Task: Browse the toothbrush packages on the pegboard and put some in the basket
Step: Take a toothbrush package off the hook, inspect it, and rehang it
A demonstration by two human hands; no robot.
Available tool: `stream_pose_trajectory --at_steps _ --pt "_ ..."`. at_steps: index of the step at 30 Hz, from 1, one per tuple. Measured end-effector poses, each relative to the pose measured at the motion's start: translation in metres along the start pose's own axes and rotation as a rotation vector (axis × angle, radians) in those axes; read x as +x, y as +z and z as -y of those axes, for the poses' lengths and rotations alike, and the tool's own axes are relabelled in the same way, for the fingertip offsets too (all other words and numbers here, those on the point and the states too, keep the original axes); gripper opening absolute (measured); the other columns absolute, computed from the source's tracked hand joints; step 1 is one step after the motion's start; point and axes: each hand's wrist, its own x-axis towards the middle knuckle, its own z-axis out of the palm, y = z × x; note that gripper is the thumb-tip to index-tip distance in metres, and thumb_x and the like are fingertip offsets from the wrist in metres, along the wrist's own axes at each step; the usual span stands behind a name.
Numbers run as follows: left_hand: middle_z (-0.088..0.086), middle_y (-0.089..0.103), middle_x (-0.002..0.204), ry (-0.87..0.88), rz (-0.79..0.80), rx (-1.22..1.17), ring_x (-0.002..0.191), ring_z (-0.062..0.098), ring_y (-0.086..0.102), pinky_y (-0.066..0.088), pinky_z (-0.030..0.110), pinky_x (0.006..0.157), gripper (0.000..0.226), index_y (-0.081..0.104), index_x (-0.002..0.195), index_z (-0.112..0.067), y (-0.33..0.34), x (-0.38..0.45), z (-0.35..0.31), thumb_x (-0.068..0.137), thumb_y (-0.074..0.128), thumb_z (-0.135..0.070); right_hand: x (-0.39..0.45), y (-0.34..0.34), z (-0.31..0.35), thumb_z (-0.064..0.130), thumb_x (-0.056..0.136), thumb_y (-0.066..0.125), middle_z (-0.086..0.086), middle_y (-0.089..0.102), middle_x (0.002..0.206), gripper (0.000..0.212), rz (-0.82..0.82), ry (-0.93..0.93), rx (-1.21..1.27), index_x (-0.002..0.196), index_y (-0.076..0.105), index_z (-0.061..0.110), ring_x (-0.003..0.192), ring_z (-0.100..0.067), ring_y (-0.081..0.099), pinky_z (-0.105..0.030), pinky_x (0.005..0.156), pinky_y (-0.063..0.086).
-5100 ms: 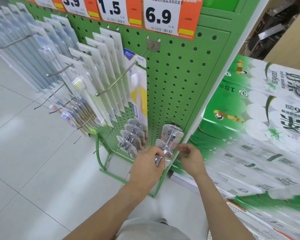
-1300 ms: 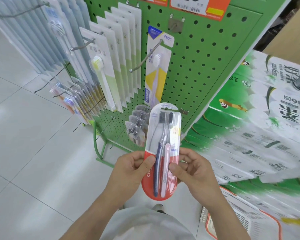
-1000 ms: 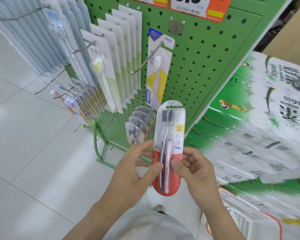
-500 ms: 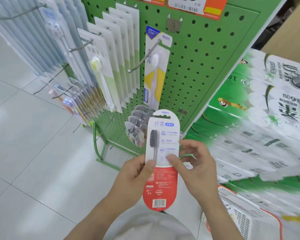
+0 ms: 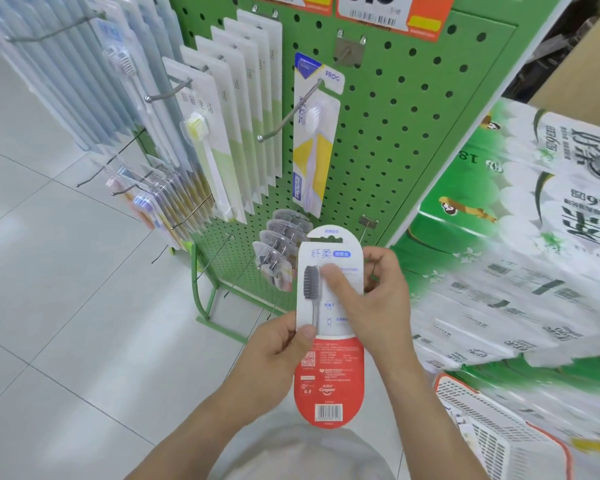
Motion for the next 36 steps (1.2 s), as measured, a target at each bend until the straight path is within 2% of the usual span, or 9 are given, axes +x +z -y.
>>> stream_pose_trajectory --at_steps 4,10,15,19,22,25,29,32,36 --pt "0.015 0.077 0.096 0.011 -0.13 -0.065 0.082 0.023 0.071 0.06 0.038 0.077 0.035 0.068 0.111 -0.005 -0.004 0.0 -0.003 0.1 0.053 -0.035 -0.017 0.0 -0.009 0.025 0.073 0.091 0.021 0.071 0.088 0.053 0.177 0.065 -0.063 0.112 0.055 0.029 0.074 -0.001 0.068 -0.013 0.063 0.049" --pt "0.008 0.078 0.103 0.033 -0.268 -0.147 0.087 0.028 0.072 0.059 0.052 0.08 0.037 0.067 0.118 -0.014 -0.009 0.004 -0.01 0.091 0.05 -0.033 -0.038 -0.018 -0.019 0.018 0.066 0.095 0.004 0.076 0.093 0.052 0.4 0.156 -0.028 0.108 0.064 0.023 0.077 -0.017 0.072 -0.024 0.055 0.053" --pt "-0.007 0.074 0.112 0.103 -0.342 0.064 0.095 0.011 0.073 0.061 0.027 0.073 0.031 0.058 0.125 -0.025 -0.007 0.008 -0.006 0.094 0.061 -0.022 -0.042 -0.029 -0.018 0.018 0.068 0.094 -0.006 0.075 0.093 0.045 0.448 0.134 0.039 0.103 0.07 0.033 0.081 -0.031 0.071 -0.035 0.051 0.057" --pt "-0.021 0.069 0.114 0.127 -0.283 0.087 0.104 0.001 0.068 0.057 0.018 0.074 0.058 0.039 0.144 -0.036 0.001 0.008 -0.014 0.093 0.068 -0.03 -0.045 -0.028 -0.023 0.013 0.073 0.079 0.01 0.066 0.101 0.039 0.355 -0.136 -0.159 0.094 0.067 0.043 0.095 -0.016 0.066 -0.028 0.08 0.055" --pt "0.004 0.072 0.111 0.076 -0.162 0.035 0.104 0.025 0.07 0.058 0.049 0.089 0.063 0.056 0.129 -0.023 0.007 0.007 -0.022 0.083 0.065 -0.066 -0.049 -0.032 -0.025 -0.006 0.07 0.066 0.014 0.052 0.131 0.055 0.361 -0.249 -0.215 0.097 0.063 0.041 0.13 -0.013 0.054 -0.022 0.102 0.044" --pt "0.035 0.062 0.094 0.036 -0.063 0.076 0.092 0.052 0.062 0.047 0.073 0.089 0.074 0.062 0.1 0.002 0.009 0.004 -0.017 0.087 0.058 -0.071 -0.054 -0.032 -0.025 -0.011 0.064 0.052 0.01 0.04 0.153 0.072 0.511 -0.215 -0.188 0.118 0.062 0.036 0.144 -0.011 0.041 -0.03 0.11 0.042" --pt "0.023 0.074 0.093 0.049 -0.125 0.036 0.091 0.042 0.072 0.055 0.064 0.087 0.034 0.072 0.101 -0.015 0.007 0.006 -0.016 0.093 0.057 -0.045 -0.061 -0.03 -0.024 0.005 0.075 0.076 0.015 0.036 0.153 0.069 0.561 -0.209 -0.166 0.128 0.057 0.044 0.141 -0.005 0.042 -0.026 0.107 0.046" --pt "0.015 0.077 0.095 0.047 -0.141 0.104 0.09 0.038 0.074 0.056 0.061 0.086 0.034 0.076 0.102 -0.019 0.001 0.008 -0.011 0.093 0.056 -0.046 -0.06 -0.032 -0.025 0.024 0.079 0.082 0.013 0.04 0.144 0.042 0.493 -0.231 -0.18 0.115 0.067 0.039 0.135 -0.001 0.045 -0.012 0.102 0.041" --pt "0.017 0.076 0.093 -0.025 -0.066 0.163 0.092 0.043 0.07 0.055 0.058 0.087 0.038 0.077 0.099 -0.019 -0.007 0.011 -0.007 0.093 0.061 -0.053 -0.051 -0.031 -0.027 0.042 0.09 0.069 0.013 0.061 0.117 0.022 0.242 -0.164 -0.112 0.11 0.062 0.038 0.111 -0.017 0.064 -0.033 0.091 0.055"
